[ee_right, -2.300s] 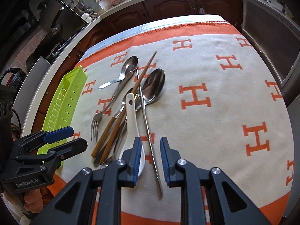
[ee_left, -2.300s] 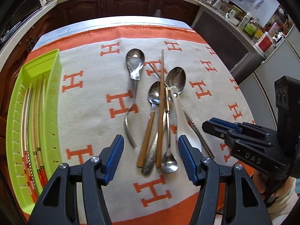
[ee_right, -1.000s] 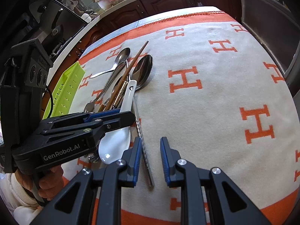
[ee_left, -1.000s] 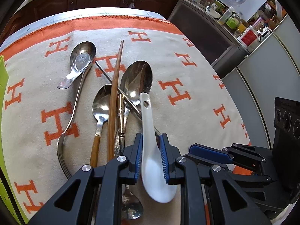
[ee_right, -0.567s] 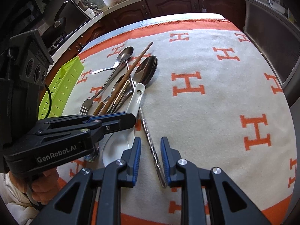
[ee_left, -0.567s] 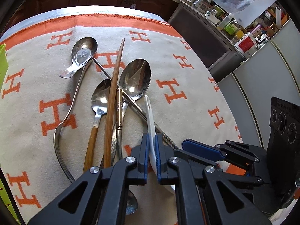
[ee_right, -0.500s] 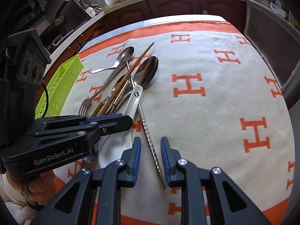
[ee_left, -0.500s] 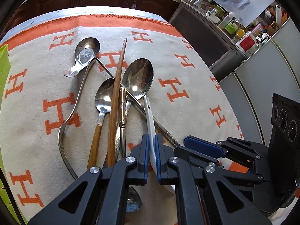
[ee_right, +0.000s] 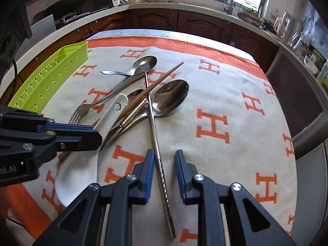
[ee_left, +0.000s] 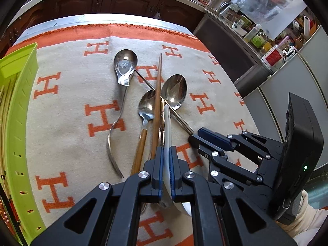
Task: Organize utensils
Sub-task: 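Carry the white spoon toward the tray while the right grasps a metal chopstick, then lower the white spoon and metal chopstick into the green tray and open both grippers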
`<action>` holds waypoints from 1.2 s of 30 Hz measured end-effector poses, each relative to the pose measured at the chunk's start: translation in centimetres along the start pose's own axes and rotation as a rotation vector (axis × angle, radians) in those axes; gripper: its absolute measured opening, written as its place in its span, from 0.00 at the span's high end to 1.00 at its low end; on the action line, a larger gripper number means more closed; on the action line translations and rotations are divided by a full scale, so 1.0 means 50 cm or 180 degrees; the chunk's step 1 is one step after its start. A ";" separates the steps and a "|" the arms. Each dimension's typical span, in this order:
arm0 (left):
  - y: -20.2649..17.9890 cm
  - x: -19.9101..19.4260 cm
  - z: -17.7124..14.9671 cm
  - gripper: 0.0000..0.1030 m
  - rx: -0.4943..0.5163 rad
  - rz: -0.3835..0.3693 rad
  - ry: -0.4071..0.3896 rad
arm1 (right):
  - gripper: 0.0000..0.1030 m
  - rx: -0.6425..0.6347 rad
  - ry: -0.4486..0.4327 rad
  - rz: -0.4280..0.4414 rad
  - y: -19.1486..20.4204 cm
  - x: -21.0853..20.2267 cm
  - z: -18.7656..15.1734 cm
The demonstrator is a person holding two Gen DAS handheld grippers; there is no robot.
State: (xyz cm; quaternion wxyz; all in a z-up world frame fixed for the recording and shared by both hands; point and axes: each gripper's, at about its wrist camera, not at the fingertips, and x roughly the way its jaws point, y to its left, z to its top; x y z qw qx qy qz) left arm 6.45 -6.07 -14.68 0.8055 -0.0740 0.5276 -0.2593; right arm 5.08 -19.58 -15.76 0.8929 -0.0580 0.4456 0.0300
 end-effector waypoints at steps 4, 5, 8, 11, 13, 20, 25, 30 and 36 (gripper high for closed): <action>0.019 -0.017 -0.005 0.97 -0.0082 -0.0018 -0.0039 | 0.94 0.0008 0.0078 0.0023 0.008 -0.008 -0.001; 0.021 -0.021 -0.006 0.97 -0.0091 -0.0021 -0.0050 | 0.95 0.0096 0.0132 0.0119 0.003 -0.011 -0.001; 0.029 -0.039 -0.010 0.97 -0.0110 -0.0047 -0.0100 | 0.95 0.0405 0.0272 0.0388 -0.016 -0.019 -0.009; 0.031 -0.056 -0.009 0.97 -0.0125 -0.0075 -0.0153 | 0.95 0.0715 0.0342 0.0609 -0.041 -0.038 -0.022; 0.032 -0.071 -0.008 0.97 -0.0131 -0.0100 -0.0196 | 0.95 0.0862 0.0357 0.0676 -0.054 -0.053 -0.030; 0.043 -0.126 -0.009 0.97 -0.0185 -0.0151 -0.0358 | 0.95 0.1090 0.0236 0.0869 -0.066 -0.118 -0.034; 0.070 -0.190 -0.015 0.97 -0.0261 -0.0105 -0.0508 | 0.95 0.0992 0.0131 0.1000 -0.037 -0.141 0.009; 0.116 -0.269 -0.026 0.97 -0.0352 0.0170 -0.0695 | 0.95 0.0747 0.0120 0.1136 0.027 -0.138 0.073; 0.207 -0.333 -0.043 0.97 -0.0539 0.0729 -0.0744 | 0.95 0.0650 0.0225 0.1442 0.134 -0.095 0.165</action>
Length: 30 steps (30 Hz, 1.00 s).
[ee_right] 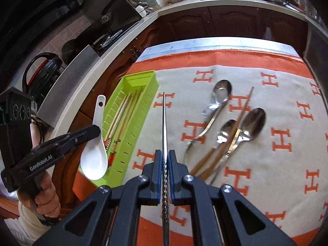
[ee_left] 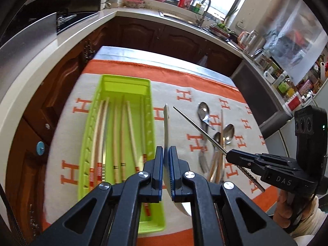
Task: Organize utensils
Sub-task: 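Lower the white spoon and metal chopstick into the green tray and open both grippers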
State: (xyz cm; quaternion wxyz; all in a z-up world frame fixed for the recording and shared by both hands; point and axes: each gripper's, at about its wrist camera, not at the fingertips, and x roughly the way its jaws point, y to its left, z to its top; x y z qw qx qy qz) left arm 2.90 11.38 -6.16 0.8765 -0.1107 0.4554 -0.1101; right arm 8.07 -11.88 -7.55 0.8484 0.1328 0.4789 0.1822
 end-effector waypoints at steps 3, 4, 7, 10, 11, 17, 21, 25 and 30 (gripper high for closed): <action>0.036 -0.008 0.002 0.97 0.0054 0.0296 -0.0019 | 0.95 0.0071 0.0081 0.0089 0.046 0.056 0.032; 0.046 -0.008 0.001 0.97 0.0072 0.0377 -0.0027 | 0.95 0.0109 0.0103 0.0113 0.060 0.075 0.042; 0.069 0.003 -0.001 0.97 0.0155 0.0560 0.0008 | 0.95 0.0236 0.0160 0.0131 0.089 0.125 0.064; 0.081 0.026 -0.009 0.97 0.0215 0.0584 0.0108 | 0.95 0.0351 0.0182 0.0079 0.107 0.167 0.079; 0.084 0.038 -0.013 0.97 0.0220 0.0578 0.0162 | 0.95 0.0384 0.0193 0.0055 0.110 0.178 0.081; 0.099 0.095 -0.027 0.95 0.0133 0.0455 0.0374 | 0.93 0.0455 0.0430 -0.0023 0.123 0.238 0.084; 0.112 0.090 -0.022 0.93 0.0068 0.0382 0.0319 | 0.92 0.0356 0.0479 0.0088 0.141 0.238 0.078; 0.116 0.078 -0.016 0.92 0.0034 0.0369 0.0261 | 0.92 0.0292 0.0472 0.0112 0.144 0.226 0.080; 0.109 0.068 -0.016 0.90 0.0017 0.0352 0.0251 | 0.92 0.0313 0.0471 0.0100 0.129 0.211 0.077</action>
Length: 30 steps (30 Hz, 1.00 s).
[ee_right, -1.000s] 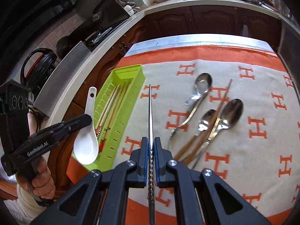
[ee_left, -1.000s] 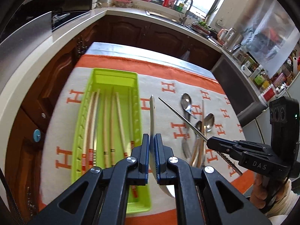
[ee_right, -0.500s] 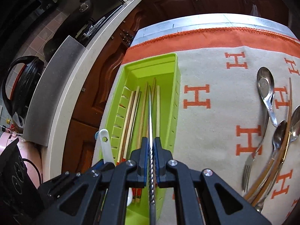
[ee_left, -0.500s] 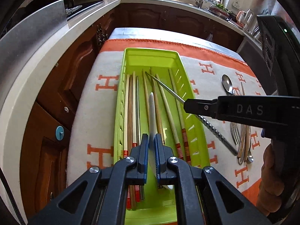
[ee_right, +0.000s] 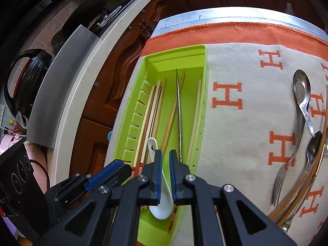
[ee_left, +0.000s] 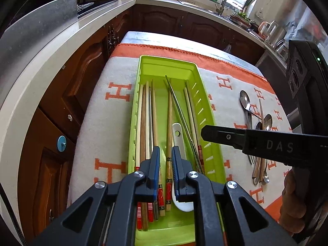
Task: Organize utensils
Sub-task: 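Lower the white spoon and metal chopstick into the green tray and open both grippers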
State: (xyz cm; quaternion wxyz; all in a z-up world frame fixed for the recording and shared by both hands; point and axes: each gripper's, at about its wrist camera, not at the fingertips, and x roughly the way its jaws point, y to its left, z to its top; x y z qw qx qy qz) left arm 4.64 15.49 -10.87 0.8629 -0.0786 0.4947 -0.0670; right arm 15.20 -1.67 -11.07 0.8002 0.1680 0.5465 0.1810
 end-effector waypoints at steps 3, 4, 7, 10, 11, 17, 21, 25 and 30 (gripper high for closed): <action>-0.008 -0.002 -0.003 0.89 0.0002 -0.0009 0.0020 | 0.92 -0.0049 -0.0055 -0.0044 -0.007 -0.018 -0.008; -0.011 -0.003 -0.004 0.89 0.0008 -0.0006 0.0022 | 0.92 -0.0085 -0.0085 -0.0080 -0.008 -0.025 -0.013; -0.025 -0.006 -0.008 0.89 0.0022 -0.0025 0.0038 | 0.92 -0.0195 -0.0164 -0.0174 -0.010 -0.044 -0.024; -0.042 -0.012 -0.011 0.89 0.0050 -0.0045 0.0031 | 0.92 -0.0272 -0.0220 -0.0243 -0.021 -0.061 -0.038; -0.047 -0.014 -0.011 0.89 0.0062 -0.0051 0.0030 | 0.92 -0.0286 -0.0232 -0.0257 -0.025 -0.067 -0.042; -0.098 -0.021 -0.017 0.88 0.0171 -0.0107 0.0040 | 0.92 -0.0294 -0.0323 -0.0307 -0.068 -0.108 -0.072; -0.137 -0.022 -0.021 0.88 0.0267 -0.0175 0.0066 | 0.92 -0.0234 -0.0402 -0.0352 -0.110 -0.138 -0.091; -0.181 -0.016 -0.026 0.88 0.0370 -0.0219 0.0117 | 0.92 -0.0102 -0.0456 -0.0421 -0.166 -0.163 -0.108; -0.219 0.003 -0.031 0.87 0.0424 -0.0288 0.0220 | 0.92 0.0125 -0.0508 -0.0474 -0.236 -0.187 -0.125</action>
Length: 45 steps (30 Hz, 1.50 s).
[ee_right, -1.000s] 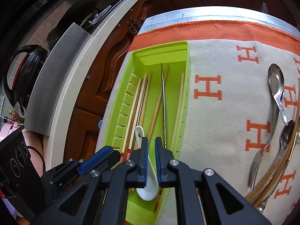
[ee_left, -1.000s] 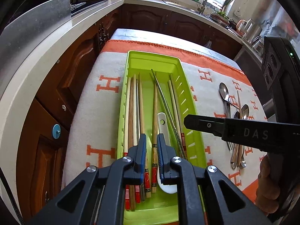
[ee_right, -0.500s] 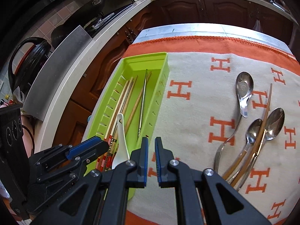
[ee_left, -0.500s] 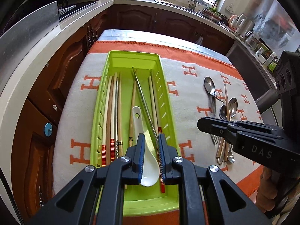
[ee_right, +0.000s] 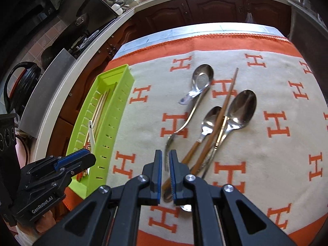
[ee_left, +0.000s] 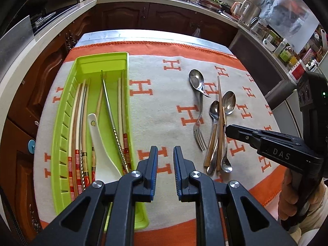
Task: Organize utensils
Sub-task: 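Lower the white spoon and metal chopstick into the green tray and open both grippers, then move both grippers to the remaining spoons and grasp a metal spoon with the left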
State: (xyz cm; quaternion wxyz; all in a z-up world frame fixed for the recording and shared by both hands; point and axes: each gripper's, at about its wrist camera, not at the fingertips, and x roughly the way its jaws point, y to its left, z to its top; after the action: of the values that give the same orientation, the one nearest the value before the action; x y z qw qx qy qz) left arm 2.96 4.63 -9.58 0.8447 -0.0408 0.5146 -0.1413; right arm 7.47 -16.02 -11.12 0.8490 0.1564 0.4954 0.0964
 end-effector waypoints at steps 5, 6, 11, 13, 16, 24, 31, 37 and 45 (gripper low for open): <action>-0.029 0.028 0.006 0.87 0.0033 -0.0062 0.0106 | 0.92 0.0176 -0.0031 -0.0046 -0.056 -0.008 -0.009; -0.034 0.035 0.008 0.86 0.0034 -0.0081 0.0126 | 0.92 0.0200 -0.0035 -0.0048 -0.063 -0.010 -0.011; -0.057 0.065 0.028 0.79 0.0051 -0.0064 0.0178 | 0.92 0.0290 -0.0052 -0.0021 -0.092 -0.010 -0.015; -0.067 0.077 0.040 0.78 0.0061 -0.0061 0.0182 | 0.92 0.0304 -0.0053 -0.0011 -0.099 -0.009 -0.015; -0.083 0.098 0.060 0.77 0.0071 -0.0092 0.0191 | 0.92 0.0317 -0.0043 0.0012 -0.107 -0.005 -0.016; -0.127 0.171 0.089 0.73 0.0162 -0.0078 0.0306 | 0.92 0.0360 -0.0028 0.0048 -0.125 0.003 -0.017; -0.146 0.225 0.085 0.81 0.0226 0.0003 0.0429 | 0.92 0.0399 -0.0017 0.0073 -0.141 0.007 -0.016; -0.132 0.231 0.091 0.95 0.0132 -0.0038 0.0373 | 0.92 0.0393 0.0001 0.0162 -0.136 0.016 -0.013; -0.125 0.220 0.084 0.97 0.0065 0.0017 0.0264 | 0.92 0.0489 0.0101 0.0313 -0.119 0.050 0.001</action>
State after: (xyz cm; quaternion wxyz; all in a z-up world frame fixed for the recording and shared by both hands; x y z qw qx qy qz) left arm 10.17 -4.78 -15.72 0.8234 -0.0249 0.5478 -0.1459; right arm 8.78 -20.80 -15.29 0.8208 0.2437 0.5064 0.1022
